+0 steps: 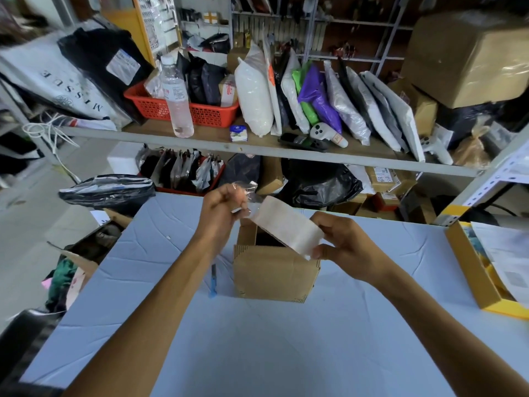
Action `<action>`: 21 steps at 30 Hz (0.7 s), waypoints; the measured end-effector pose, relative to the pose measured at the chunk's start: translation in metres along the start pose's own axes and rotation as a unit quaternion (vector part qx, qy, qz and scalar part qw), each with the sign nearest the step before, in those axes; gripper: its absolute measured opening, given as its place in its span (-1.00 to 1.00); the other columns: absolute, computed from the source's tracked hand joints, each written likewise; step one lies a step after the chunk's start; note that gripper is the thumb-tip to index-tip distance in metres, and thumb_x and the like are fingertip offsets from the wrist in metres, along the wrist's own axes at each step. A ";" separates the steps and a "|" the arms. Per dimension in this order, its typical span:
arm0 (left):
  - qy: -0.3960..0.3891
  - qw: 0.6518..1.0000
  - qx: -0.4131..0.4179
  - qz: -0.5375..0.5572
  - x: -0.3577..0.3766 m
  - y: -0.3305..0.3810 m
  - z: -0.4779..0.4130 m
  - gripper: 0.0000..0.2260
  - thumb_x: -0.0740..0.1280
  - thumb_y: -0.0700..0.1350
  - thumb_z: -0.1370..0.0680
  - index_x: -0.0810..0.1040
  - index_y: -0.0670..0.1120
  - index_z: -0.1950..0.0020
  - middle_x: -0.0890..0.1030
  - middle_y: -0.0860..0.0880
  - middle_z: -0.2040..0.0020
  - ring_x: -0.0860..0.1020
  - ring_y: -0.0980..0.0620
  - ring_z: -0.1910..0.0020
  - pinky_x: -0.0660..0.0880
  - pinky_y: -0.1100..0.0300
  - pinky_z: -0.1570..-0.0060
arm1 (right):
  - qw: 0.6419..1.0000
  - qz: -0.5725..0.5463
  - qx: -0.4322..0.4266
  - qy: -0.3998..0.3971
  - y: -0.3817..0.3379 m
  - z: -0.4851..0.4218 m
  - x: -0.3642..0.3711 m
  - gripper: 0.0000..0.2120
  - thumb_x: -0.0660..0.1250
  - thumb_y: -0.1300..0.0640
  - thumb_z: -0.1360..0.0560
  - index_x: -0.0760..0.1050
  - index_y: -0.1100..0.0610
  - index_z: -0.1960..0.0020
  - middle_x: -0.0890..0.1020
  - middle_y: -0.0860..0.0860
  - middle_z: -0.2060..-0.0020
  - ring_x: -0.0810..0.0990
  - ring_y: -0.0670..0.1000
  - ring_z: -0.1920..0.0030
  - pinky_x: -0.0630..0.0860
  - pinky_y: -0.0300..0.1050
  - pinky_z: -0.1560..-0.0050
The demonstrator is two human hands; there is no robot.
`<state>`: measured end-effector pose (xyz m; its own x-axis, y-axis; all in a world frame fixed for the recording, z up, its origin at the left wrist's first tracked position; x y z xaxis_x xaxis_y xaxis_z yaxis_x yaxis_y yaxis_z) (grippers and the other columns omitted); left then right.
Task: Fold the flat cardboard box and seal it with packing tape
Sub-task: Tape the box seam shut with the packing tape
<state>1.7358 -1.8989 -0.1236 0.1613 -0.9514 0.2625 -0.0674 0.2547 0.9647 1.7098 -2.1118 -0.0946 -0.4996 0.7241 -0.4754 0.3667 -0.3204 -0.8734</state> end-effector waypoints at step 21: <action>-0.101 0.976 -0.186 0.059 0.030 -0.022 0.013 -0.91 0.26 -0.15 -0.58 0.54 -0.12 -0.02 0.48 -0.03 0.28 0.49 0.10 0.32 0.56 0.27 0.24 | 0.939 -0.287 0.046 0.182 0.006 0.013 -0.023 -0.68 0.47 0.29 -0.26 0.54 0.16 0.00 0.62 0.01 0.18 0.61 0.03 0.12 0.51 -0.14 0.12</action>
<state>1.7298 -1.9353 -0.1377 -0.0264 -0.9170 0.3979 0.2946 0.3732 0.8797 1.7132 -2.1380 -0.0903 -0.2876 0.9490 0.1292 0.0419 0.1473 -0.9882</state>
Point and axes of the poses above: each hand's wrist, its own z-axis away from the middle knuckle, its own x-axis out of the palm, y = z × x, the point moved 6 cm from there along -z, towards the middle knuckle
